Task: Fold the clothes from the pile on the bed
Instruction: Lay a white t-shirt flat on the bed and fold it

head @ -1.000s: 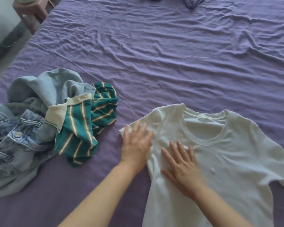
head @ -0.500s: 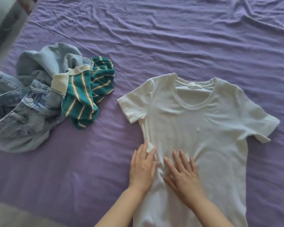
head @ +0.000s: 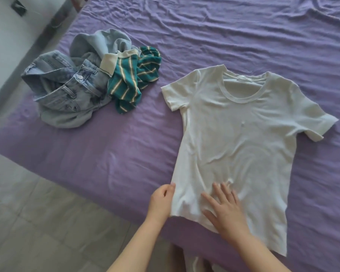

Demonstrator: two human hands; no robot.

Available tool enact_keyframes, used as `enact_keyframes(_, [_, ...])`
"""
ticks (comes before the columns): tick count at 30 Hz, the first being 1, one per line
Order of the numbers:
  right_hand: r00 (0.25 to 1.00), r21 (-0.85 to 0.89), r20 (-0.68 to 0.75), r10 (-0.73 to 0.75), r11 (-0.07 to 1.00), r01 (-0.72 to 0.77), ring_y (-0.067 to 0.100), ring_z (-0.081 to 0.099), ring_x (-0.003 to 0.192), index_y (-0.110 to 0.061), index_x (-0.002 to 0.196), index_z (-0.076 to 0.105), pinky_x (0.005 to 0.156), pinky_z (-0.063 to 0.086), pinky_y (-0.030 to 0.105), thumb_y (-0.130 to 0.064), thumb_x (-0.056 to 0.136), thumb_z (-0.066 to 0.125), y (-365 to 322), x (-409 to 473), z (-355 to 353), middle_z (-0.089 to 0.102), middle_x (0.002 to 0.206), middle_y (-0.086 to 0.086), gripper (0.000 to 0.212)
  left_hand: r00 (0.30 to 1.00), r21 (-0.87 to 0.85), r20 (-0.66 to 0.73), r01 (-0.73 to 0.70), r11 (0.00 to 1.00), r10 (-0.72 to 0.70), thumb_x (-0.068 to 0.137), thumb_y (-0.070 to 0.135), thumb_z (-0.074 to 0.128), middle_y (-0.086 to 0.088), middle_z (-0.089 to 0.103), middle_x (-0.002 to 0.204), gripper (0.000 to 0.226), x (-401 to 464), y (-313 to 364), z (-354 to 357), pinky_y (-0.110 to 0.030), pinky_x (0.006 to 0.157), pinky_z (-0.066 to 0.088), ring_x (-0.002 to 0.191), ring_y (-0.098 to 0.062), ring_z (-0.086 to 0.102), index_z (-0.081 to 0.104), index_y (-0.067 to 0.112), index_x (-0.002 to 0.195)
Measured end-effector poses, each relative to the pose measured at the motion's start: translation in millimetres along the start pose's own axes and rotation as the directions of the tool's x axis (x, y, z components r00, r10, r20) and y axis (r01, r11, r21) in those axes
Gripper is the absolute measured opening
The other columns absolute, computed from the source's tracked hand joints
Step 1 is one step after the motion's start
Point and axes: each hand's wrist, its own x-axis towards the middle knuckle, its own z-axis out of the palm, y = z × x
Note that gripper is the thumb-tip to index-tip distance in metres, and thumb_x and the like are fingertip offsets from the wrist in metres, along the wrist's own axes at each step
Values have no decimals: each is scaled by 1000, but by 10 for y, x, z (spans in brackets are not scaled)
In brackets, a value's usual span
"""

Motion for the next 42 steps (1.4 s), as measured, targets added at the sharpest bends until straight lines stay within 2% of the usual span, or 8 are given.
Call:
enact_keyframes(12, [983, 167, -177, 40, 986, -10, 34, 62, 107, -18, 79, 69, 91, 43, 57, -25, 58, 88, -543, -62, 342, 68, 95, 4, 30, 997, -39, 1, -78, 996, 78, 79, 33, 73, 10, 50, 59, 30, 89, -213, -296, -14, 50, 35, 52, -4, 42, 53, 14, 67])
enact_keyframes(18, [963, 274, -256, 83, 962, -10, 33, 62, 83, -12, 66, 62, 68, 51, 42, -11, 58, 88, -510, -98, 372, 62, 72, 1, 27, 992, -24, -32, -125, 992, 124, 72, 45, 76, 14, 38, 53, 43, 209, -397, -522, -14, 47, 32, 46, -1, 35, 43, 20, 63])
enact_keyframes(21, [973, 209, -224, 59, 978, -11, 33, 62, 78, -12, 64, 62, 64, 49, 40, -14, 54, 90, -546, -177, 369, 61, 69, 0, 30, 986, 189, -6, -161, 969, 165, 75, 39, 73, 11, 41, 56, 41, 259, -489, -598, -20, 47, 30, 50, -5, 35, 39, 20, 63])
enact_keyframes(26, [981, 156, -177, 78, 986, -51, 29, 62, 83, -17, 72, 65, 71, 49, 40, -24, 61, 87, -631, -134, 319, 64, 80, -2, 26, 983, 544, -13, -148, 826, 185, 82, 35, 64, 5, 50, 91, 28, 304, -405, -476, -31, 63, 34, 77, -17, 49, 39, 23, 79])
enact_keyframes(30, [971, 139, -211, 108, 987, -80, 31, 61, 104, -13, 97, 69, 85, 50, 47, -22, 68, 83, -433, -253, 281, 67, 105, 5, 34, 869, 781, 111, -376, 499, 482, 81, 22, 66, -4, 43, 132, 45, 272, -339, -366, -37, 100, 34, 123, -26, 42, 49, 24, 122])
enact_keyframes(35, [913, 156, -229, 338, 939, -308, 36, 58, 111, -12, 102, 70, 84, 48, 50, -12, 69, 82, -11, -627, 284, 66, 114, 10, 35, 671, 630, 563, -726, 275, 482, 98, 26, 39, 2, 11, 158, 49, 95, -241, -27, -43, 117, -7, 146, -21, -4, 29, 30, 146])
enact_keyframes(39, [918, 118, -196, 346, 937, -328, 38, 59, 110, -14, 102, 72, 86, 48, 54, -11, 64, 85, 245, -850, 245, 67, 115, 11, 40, 539, 497, 762, -842, 210, 358, 99, 20, 36, 5, 9, 159, 47, -92, -157, 447, -49, 117, -8, 146, -24, -10, 31, 35, 143])
enact_keyframes(42, [851, 186, -249, 462, 885, -426, 43, 54, 115, -12, 94, 74, 88, 46, 55, -9, 70, 81, 392, -950, 186, 65, 116, 16, 25, 552, 519, 786, -834, 187, 280, 97, 16, 37, 6, 13, 159, 49, -210, -154, 680, -50, 117, -4, 146, -27, -7, 34, 36, 141])
